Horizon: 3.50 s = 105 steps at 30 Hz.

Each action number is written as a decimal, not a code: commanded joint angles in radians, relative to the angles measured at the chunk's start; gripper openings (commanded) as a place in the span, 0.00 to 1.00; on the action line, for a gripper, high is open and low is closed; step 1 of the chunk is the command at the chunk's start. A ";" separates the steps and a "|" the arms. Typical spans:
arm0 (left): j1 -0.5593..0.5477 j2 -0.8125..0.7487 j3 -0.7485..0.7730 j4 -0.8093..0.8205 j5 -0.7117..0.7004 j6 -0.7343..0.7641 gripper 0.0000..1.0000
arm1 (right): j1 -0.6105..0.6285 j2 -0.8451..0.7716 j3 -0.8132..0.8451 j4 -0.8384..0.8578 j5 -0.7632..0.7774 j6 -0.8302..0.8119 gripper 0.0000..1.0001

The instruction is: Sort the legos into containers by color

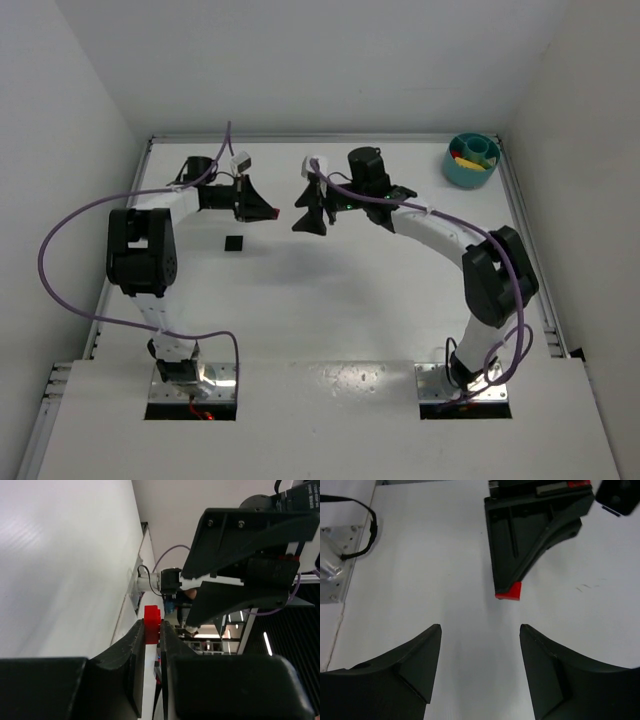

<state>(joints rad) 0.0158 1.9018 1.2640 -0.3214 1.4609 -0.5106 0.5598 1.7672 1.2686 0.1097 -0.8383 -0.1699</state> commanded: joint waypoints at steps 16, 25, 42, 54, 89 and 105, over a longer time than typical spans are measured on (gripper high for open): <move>-0.059 -0.102 -0.032 0.019 0.125 0.000 0.10 | 0.081 -0.006 0.014 0.008 0.131 -0.151 0.66; -0.070 -0.102 -0.041 0.019 0.134 0.000 0.10 | 0.081 -0.006 0.012 0.030 0.140 -0.125 0.66; -0.088 -0.112 -0.032 0.019 0.134 0.009 0.10 | 0.100 0.023 0.031 0.030 0.131 -0.125 0.60; -0.097 -0.130 -0.041 0.019 0.125 0.009 0.10 | 0.100 0.032 0.021 0.039 0.140 -0.125 0.42; 0.075 -0.217 0.012 -0.165 -0.345 0.239 0.60 | 0.042 -0.155 -0.143 -0.080 0.335 -0.151 0.05; 0.064 -0.221 0.072 -0.119 -0.517 0.231 0.60 | -0.356 0.128 0.232 -0.254 1.018 0.069 0.00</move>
<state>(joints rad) 0.0971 1.6711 1.2739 -0.4572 0.9482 -0.2893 0.2516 1.8290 1.3392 -0.0998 0.0631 -0.1299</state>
